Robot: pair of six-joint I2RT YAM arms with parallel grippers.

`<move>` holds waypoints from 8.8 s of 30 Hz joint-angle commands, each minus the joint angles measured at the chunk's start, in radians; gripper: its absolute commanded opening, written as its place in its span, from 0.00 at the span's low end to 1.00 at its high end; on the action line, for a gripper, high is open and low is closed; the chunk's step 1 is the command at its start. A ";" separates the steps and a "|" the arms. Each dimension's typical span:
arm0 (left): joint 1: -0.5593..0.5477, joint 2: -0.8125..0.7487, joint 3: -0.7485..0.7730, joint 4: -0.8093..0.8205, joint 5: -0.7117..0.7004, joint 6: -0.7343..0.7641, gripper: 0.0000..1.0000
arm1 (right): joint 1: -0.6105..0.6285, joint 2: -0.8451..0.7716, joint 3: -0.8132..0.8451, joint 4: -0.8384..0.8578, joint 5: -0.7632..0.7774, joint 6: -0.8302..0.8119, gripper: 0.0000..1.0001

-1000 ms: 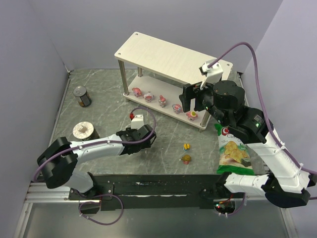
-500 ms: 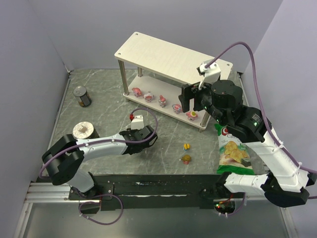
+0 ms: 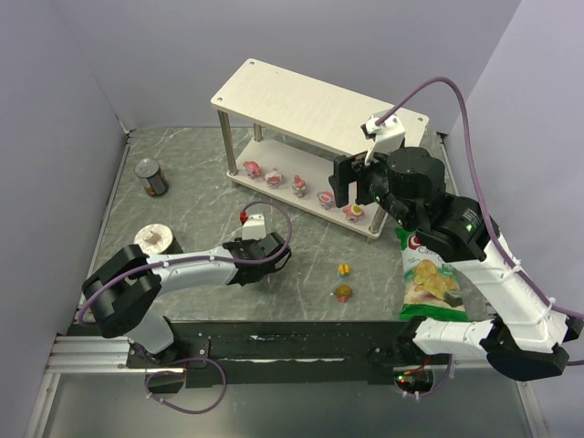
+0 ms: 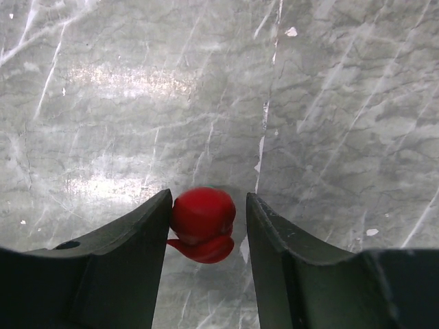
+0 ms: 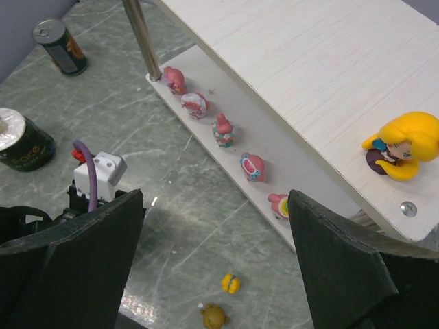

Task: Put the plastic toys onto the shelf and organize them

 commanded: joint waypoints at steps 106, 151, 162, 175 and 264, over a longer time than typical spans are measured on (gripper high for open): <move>0.150 0.428 1.496 -0.216 0.470 1.009 0.25 | -0.177 -0.120 0.086 -0.085 0.166 0.131 0.91; 0.166 0.483 1.513 -0.218 0.511 1.021 0.74 | -0.206 -0.148 0.023 -0.062 0.143 0.167 0.91; 0.181 0.457 1.526 -0.206 0.531 0.993 0.99 | -0.209 -0.122 0.060 -0.092 0.141 0.181 0.91; 0.184 0.282 1.461 -0.213 0.634 0.967 0.96 | -0.211 -0.048 0.158 -0.098 0.103 0.174 1.00; 0.298 -0.425 0.470 -0.216 0.450 0.708 0.96 | -0.435 0.429 0.396 -0.097 -0.503 -0.235 0.35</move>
